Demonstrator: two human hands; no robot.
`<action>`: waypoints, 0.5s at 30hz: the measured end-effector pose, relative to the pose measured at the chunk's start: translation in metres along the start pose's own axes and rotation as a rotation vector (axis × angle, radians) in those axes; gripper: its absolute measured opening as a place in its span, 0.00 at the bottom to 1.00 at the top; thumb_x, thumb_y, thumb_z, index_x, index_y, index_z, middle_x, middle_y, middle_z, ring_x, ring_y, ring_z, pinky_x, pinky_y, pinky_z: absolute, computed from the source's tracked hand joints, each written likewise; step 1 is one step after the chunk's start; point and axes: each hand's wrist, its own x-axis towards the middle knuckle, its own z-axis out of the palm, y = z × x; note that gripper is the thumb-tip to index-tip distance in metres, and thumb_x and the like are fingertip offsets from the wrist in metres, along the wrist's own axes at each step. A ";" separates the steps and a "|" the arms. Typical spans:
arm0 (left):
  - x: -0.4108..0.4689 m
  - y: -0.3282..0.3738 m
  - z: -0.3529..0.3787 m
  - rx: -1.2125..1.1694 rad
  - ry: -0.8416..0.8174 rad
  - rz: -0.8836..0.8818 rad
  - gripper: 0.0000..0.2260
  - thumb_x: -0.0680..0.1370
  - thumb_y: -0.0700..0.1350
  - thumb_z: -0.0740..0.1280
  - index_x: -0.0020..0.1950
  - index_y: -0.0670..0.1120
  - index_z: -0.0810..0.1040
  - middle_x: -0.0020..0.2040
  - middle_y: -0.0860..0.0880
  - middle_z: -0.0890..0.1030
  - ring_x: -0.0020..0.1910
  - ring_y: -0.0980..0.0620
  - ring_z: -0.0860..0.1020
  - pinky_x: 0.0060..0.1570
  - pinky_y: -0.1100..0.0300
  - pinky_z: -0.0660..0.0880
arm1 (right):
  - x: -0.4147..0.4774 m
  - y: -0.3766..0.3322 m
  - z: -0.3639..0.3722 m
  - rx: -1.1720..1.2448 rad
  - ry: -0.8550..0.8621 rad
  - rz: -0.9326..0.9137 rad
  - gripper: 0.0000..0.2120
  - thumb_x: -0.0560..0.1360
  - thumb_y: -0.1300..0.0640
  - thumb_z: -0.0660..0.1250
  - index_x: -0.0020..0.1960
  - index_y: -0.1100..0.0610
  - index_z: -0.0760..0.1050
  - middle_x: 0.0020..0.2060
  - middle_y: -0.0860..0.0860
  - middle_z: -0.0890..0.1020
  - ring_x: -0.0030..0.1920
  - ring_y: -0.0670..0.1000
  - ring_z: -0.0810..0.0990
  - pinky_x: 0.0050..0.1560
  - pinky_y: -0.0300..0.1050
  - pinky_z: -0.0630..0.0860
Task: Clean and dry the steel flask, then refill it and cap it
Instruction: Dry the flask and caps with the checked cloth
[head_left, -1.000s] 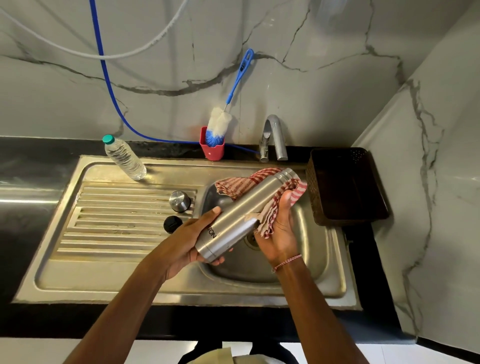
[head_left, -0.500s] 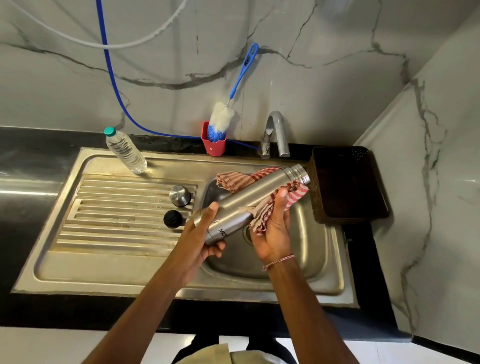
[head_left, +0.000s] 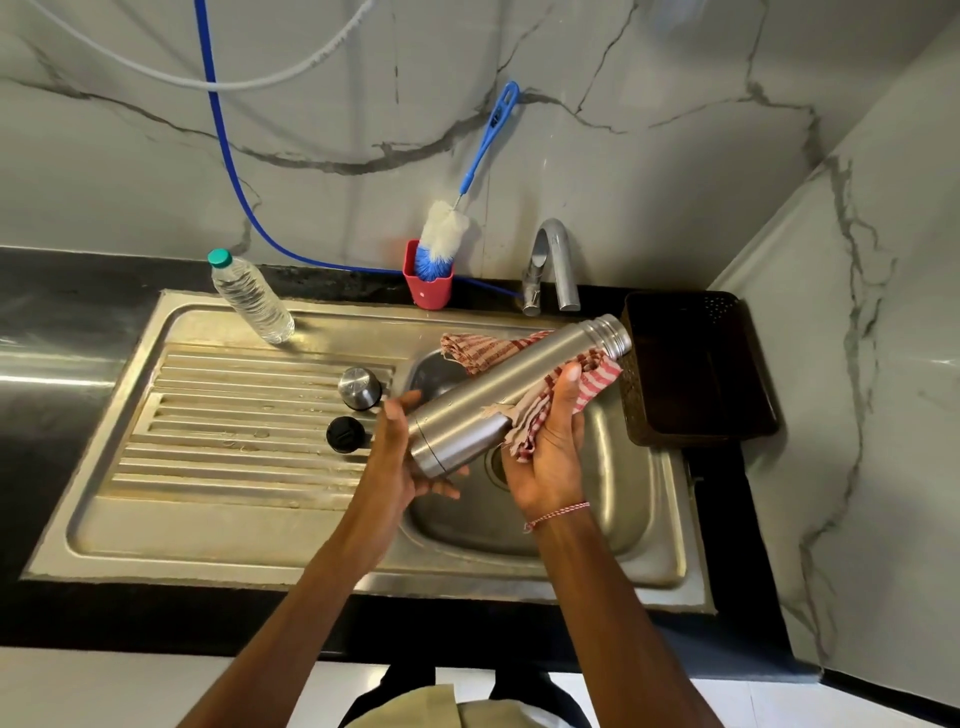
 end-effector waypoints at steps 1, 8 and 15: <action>0.001 0.001 -0.002 0.012 -0.023 -0.072 0.43 0.67 0.78 0.66 0.71 0.49 0.72 0.58 0.41 0.82 0.42 0.43 0.83 0.33 0.53 0.81 | 0.000 0.000 0.001 0.000 -0.008 -0.003 0.43 0.55 0.37 0.83 0.65 0.51 0.77 0.60 0.53 0.84 0.62 0.53 0.82 0.56 0.48 0.81; 0.000 0.004 -0.001 0.295 -0.098 0.087 0.27 0.75 0.65 0.69 0.68 0.51 0.69 0.58 0.47 0.78 0.48 0.58 0.81 0.42 0.62 0.77 | -0.004 0.005 0.000 0.028 -0.025 -0.004 0.42 0.65 0.41 0.78 0.73 0.56 0.70 0.65 0.57 0.80 0.66 0.57 0.79 0.66 0.57 0.76; 0.005 -0.014 -0.005 0.621 -0.150 0.385 0.38 0.76 0.66 0.70 0.80 0.58 0.57 0.75 0.52 0.66 0.75 0.49 0.69 0.70 0.53 0.73 | -0.013 0.012 0.003 -0.038 0.053 0.061 0.33 0.69 0.43 0.71 0.71 0.55 0.71 0.56 0.53 0.85 0.60 0.55 0.83 0.65 0.59 0.77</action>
